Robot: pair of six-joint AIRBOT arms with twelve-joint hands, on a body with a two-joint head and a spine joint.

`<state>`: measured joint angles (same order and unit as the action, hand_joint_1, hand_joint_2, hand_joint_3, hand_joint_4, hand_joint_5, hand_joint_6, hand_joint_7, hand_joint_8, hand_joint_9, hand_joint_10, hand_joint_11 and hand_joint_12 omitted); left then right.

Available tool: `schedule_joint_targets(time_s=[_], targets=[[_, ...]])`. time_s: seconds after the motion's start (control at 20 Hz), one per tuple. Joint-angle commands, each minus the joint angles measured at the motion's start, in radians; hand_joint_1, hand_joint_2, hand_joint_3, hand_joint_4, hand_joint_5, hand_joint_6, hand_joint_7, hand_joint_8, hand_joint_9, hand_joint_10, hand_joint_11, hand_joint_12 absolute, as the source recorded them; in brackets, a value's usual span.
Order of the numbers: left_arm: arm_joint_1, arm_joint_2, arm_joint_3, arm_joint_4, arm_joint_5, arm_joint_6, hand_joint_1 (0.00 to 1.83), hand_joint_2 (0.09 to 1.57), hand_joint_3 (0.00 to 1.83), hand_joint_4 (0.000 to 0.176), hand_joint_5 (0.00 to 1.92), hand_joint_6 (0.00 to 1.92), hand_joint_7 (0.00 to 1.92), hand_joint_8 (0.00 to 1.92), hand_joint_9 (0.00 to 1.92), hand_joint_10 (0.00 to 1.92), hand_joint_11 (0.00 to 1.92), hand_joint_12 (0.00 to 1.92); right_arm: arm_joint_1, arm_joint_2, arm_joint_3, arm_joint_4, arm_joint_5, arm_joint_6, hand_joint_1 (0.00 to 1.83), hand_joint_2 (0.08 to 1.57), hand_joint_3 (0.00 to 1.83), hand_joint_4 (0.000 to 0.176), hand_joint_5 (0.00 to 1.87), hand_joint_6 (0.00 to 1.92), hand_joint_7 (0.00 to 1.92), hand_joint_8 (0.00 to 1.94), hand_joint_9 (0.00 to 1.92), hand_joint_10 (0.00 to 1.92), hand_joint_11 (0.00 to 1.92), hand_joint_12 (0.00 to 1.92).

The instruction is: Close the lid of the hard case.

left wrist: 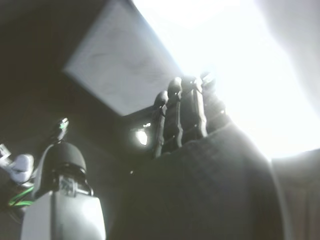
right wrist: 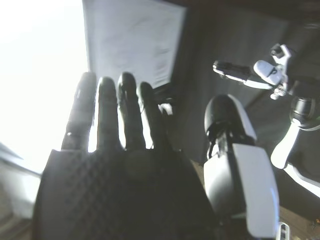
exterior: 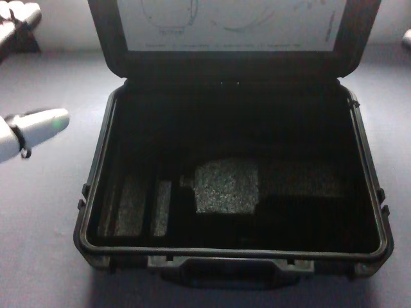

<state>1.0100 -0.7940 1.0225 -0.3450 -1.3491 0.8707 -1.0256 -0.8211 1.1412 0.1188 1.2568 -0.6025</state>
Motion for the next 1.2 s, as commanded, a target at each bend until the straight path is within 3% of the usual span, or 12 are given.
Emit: schedule_joint_targets(time_s=[0.0,0.05,0.1,0.35,0.65,1.0,1.15], targets=[[-0.02,-0.008,0.014,0.0,-0.049,0.002,0.22,1.04,0.0,0.0,0.05,0.0,0.04,0.0,0.04,0.0,0.03,0.08,0.016,0.009,0.011,0.038,0.088,0.0,0.07,1.19,0.0,0.011,0.0,0.0,0.0,0.0,0.0,0.0,0.0,0.0],[-0.052,-0.022,0.039,-0.002,-0.006,0.002,0.19,1.03,0.0,0.0,0.02,0.0,0.01,0.0,0.01,0.0,0.01,0.04,0.033,0.007,0.027,0.047,0.066,-0.001,0.1,1.16,0.0,0.029,0.0,0.0,0.0,0.0,0.0,0.0,0.0,0.0],[-0.093,-0.042,0.07,-0.002,0.049,0.002,0.17,1.03,0.0,0.0,0.01,0.0,0.02,0.0,0.01,0.0,0.01,0.04,0.06,0.002,0.047,0.051,0.034,-0.001,0.1,1.16,0.0,0.001,0.0,0.0,0.0,0.0,0.0,0.0,0.0,0.0],[-0.224,-0.123,0.193,-0.021,0.245,0.009,0.02,1.02,0.0,0.0,0.0,0.0,0.0,0.0,0.0,0.0,0.0,0.0,0.191,-0.062,0.154,0.047,-0.158,-0.006,0.01,1.2,0.01,0.0,0.0,0.0,0.0,0.0,0.0,0.0,0.0,0.0],[-0.348,-0.181,0.313,-0.064,0.463,0.089,0.11,1.0,0.0,0.0,0.0,0.0,0.02,0.01,0.0,0.0,0.0,0.0,0.365,-0.155,0.272,-0.04,-0.363,-0.006,0.0,1.13,0.0,0.0,0.0,0.0,0.0,0.0,0.0,0.0,0.0,0.0],[-0.564,-0.285,0.419,0.072,0.689,0.149,0.08,1.01,0.0,0.0,0.02,0.0,0.01,0.0,0.0,0.0,0.0,0.0,0.52,-0.25,0.367,-0.172,-0.538,-0.006,0.07,1.07,0.0,0.0,0.0,0.0,0.0,0.0,0.0,0.0,0.0,0.0],[-0.593,-0.296,0.431,0.111,0.733,0.152,0.08,1.01,0.0,0.0,0.01,0.0,0.0,0.0,0.0,0.0,0.0,0.0,0.551,-0.274,0.387,-0.214,-0.579,-0.006,0.11,1.09,0.0,0.0,0.0,0.0,0.0,0.0,0.0,0.0,0.0,0.0]])
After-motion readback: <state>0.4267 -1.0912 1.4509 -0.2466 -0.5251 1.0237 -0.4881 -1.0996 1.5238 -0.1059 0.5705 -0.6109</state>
